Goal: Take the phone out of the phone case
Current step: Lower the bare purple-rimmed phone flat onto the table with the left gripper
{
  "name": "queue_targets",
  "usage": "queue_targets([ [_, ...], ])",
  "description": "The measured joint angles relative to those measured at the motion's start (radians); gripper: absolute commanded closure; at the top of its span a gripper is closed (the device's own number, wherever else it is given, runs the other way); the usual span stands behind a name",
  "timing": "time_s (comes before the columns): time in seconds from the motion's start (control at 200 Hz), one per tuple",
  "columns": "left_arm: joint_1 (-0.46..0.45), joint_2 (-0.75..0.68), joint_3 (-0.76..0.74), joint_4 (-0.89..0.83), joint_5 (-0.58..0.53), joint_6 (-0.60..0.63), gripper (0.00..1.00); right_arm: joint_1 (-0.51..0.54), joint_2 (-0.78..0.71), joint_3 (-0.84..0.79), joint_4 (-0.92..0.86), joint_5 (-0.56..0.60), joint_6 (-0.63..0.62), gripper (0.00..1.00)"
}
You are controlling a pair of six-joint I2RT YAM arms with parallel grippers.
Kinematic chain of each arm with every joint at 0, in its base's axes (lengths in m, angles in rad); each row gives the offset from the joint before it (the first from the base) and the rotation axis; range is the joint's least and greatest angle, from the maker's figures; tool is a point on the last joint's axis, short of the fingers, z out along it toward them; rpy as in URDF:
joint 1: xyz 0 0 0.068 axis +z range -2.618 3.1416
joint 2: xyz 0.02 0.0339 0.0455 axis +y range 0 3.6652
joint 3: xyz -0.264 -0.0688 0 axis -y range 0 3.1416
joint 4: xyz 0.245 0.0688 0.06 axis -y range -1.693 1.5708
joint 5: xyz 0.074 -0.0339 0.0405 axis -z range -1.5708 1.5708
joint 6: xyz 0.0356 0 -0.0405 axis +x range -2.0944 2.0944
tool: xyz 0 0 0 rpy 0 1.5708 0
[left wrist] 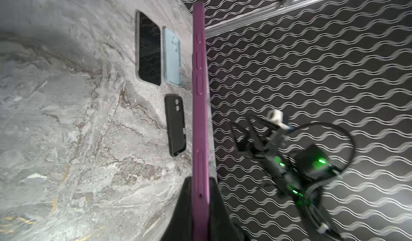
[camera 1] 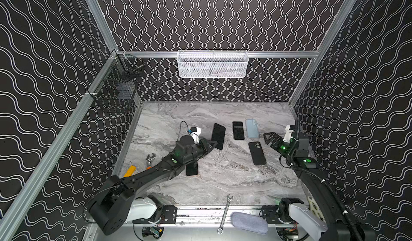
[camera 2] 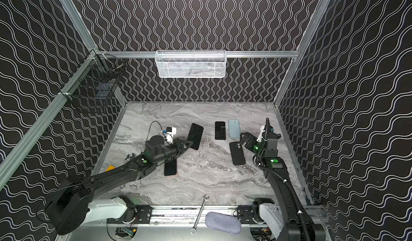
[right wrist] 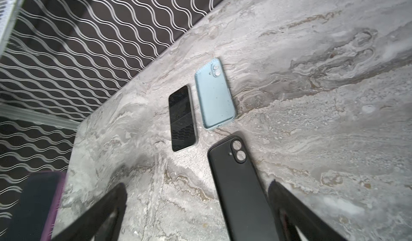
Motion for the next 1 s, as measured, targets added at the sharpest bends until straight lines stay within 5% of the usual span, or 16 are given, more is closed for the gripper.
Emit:
queue_targets([
  [0.456,-0.262,0.361,0.133,0.151,-0.256,-0.066,1.00,-0.010,-0.109,-0.019,-0.064,-0.079,-0.054,0.00],
  [1.001,-0.386,0.669,0.193,0.365,-0.425,-0.246,1.00,-0.019,-0.192,-0.043,-0.099,-0.135,-0.055,0.00],
])
